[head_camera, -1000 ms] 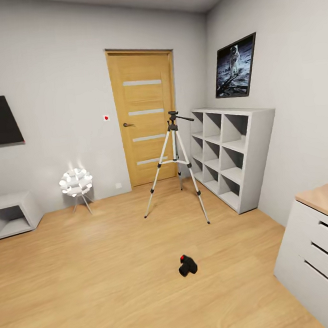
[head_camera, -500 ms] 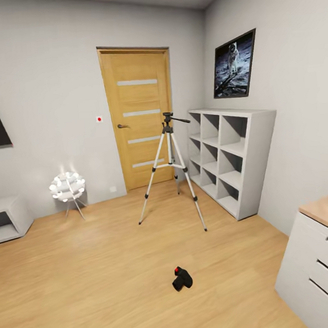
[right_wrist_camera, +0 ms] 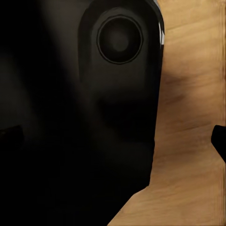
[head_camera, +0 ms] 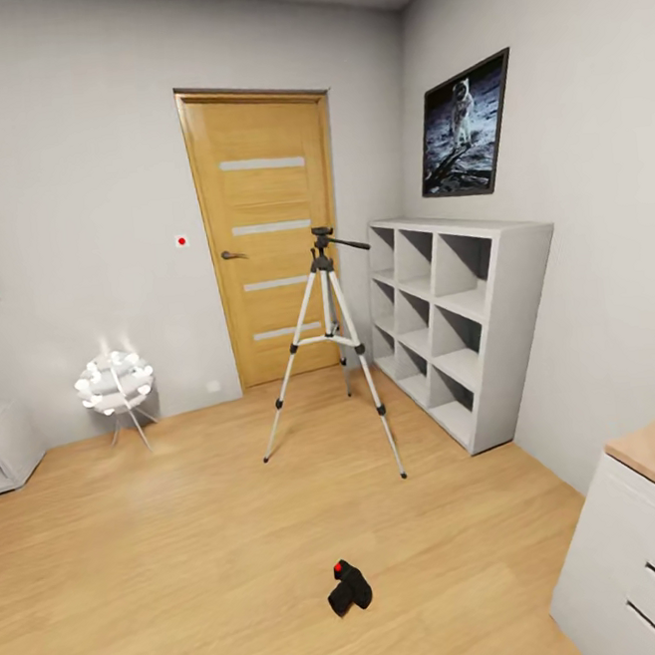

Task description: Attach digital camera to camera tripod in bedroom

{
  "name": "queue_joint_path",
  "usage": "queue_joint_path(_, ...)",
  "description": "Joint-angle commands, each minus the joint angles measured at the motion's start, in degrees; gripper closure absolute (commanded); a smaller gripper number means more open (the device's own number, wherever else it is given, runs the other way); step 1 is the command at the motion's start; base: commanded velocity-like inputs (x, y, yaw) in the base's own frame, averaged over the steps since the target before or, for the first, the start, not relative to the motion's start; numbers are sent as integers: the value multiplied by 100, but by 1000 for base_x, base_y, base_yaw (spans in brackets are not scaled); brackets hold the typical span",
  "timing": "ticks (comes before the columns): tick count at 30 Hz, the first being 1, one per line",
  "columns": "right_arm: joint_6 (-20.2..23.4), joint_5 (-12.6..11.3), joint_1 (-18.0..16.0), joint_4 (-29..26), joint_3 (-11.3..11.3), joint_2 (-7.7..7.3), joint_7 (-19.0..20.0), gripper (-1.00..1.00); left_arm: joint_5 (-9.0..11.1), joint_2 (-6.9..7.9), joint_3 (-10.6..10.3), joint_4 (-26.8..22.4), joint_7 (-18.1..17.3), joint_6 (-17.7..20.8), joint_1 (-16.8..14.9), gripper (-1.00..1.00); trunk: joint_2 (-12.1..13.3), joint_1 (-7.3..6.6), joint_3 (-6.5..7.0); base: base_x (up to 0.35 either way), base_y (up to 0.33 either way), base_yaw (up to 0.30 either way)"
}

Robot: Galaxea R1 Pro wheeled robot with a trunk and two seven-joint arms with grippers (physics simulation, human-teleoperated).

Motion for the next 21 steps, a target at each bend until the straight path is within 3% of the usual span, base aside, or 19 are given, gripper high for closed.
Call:
queue_joint_path(1,-7,9,0,-1,4,-4,-4,-100,21,1,3,-5,-1,-11,2,-100,-1,3,-3,288,-197,0)
queue_joint_path(13,-9,9,0,-2,3,-20,-3,-100,256,6,3,-5,-1,-11,2,-100,-1,3,-3,303,-152,0)
queue_joint_path(21,-5,11,0,-1,9,-10,3,-100,283,14,3,-5,-1,-11,2,-100,-1,3,-3,316,-101,0)
